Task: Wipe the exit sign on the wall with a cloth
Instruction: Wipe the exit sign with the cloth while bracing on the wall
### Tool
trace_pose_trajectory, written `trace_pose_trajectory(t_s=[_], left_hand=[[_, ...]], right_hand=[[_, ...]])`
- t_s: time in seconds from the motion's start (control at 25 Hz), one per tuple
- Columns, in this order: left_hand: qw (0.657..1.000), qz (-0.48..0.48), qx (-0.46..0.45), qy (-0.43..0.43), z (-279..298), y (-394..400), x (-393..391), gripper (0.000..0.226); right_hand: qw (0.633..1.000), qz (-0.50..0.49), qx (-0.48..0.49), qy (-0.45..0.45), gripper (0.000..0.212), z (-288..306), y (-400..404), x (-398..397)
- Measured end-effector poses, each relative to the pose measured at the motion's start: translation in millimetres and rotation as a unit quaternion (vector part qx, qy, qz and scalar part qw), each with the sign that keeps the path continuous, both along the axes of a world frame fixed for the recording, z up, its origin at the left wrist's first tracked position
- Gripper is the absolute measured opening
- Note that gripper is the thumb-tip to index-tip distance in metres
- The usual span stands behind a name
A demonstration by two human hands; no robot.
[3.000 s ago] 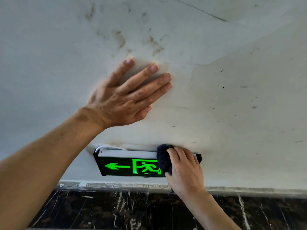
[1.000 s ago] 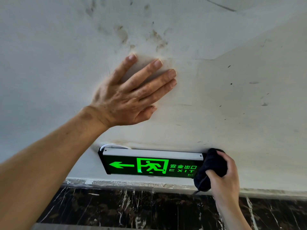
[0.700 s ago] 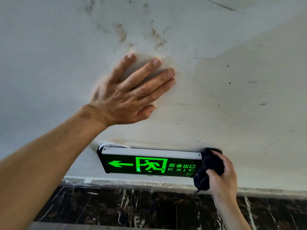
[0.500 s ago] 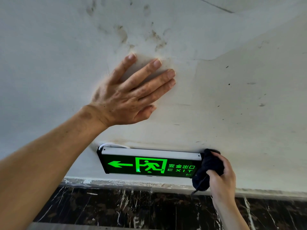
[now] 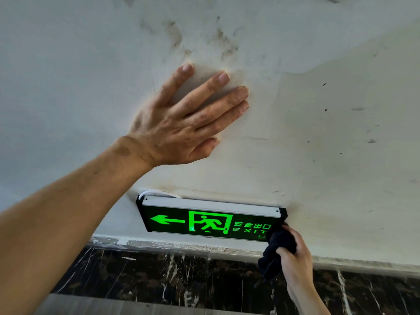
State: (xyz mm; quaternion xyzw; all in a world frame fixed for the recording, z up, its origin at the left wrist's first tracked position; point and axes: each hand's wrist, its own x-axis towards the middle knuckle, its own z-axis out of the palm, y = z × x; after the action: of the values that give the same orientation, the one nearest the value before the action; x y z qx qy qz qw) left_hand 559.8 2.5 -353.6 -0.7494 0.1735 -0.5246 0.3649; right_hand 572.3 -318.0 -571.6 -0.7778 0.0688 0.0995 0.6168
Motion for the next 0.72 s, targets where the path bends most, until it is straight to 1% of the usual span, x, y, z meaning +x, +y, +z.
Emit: trace_pose_trajectory(t_s=[0.08,0.2,0.4,0.56,0.64,0.72], left_hand=[[1.000,0.000,-0.002,0.004,-0.4,0.6,0.5,0.070],[1.000,0.007,-0.002,0.003,-1.3,1.1,-0.2,0.069],[1.000,0.006,-0.003,0.003,-0.6,0.4,-0.1,0.069],[1.000,0.011,0.001,-0.001,-1.4,0.4,-0.2,0.069],[1.000,0.010,0.002,-0.003,-1.0,0.8,0.1,0.068],[1.000,0.011,0.000,-0.004,-0.7,1.9,0.3,0.067]], right_hand=[[1.000,0.004,-0.021,0.011,0.070,-5.7,0.9,0.4],[0.999,0.009,-0.038,0.031,0.064,-13.0,2.8,2.1],[0.998,0.003,-0.059,0.034,0.057,-24.0,3.2,7.4],[0.990,0.024,-0.135,0.015,0.052,-36.3,1.7,7.1],[0.982,0.061,-0.176,0.022,0.051,-40.2,-3.0,8.5],[0.965,0.129,-0.215,0.078,0.052,-46.9,-6.0,5.8]])
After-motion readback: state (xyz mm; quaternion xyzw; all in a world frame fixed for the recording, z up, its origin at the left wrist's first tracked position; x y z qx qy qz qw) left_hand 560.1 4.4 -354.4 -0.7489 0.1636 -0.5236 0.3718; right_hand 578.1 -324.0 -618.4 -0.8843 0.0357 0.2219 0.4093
